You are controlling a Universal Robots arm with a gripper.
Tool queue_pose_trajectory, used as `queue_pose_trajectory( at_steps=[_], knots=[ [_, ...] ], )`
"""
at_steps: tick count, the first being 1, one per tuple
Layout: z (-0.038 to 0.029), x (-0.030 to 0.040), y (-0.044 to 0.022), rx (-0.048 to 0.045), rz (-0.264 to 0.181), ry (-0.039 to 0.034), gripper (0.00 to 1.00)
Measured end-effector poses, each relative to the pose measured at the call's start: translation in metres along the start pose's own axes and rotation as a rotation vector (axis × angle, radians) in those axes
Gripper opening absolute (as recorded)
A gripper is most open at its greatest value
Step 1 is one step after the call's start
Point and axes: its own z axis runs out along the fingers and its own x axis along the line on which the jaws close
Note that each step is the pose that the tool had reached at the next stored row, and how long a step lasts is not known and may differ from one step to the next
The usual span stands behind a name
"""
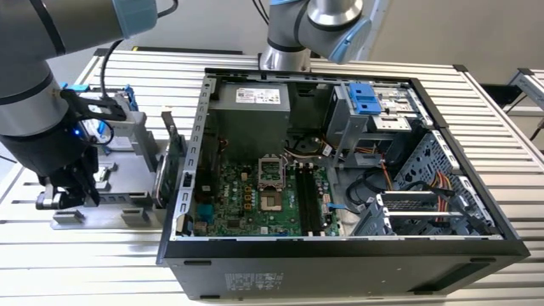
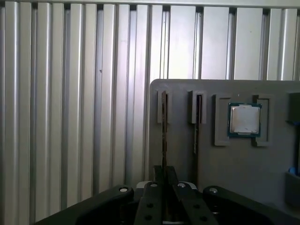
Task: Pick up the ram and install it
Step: 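Pick up the ram and move it above insertion slot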
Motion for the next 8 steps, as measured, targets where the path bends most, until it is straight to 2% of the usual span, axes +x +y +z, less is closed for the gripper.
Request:
queue_pose_trajectory(
  at_steps=[8],
  knots=[
    [-0.0095, 0.0002, 0.0003, 0.0, 0.0, 0.0, 0.0]
  ],
)
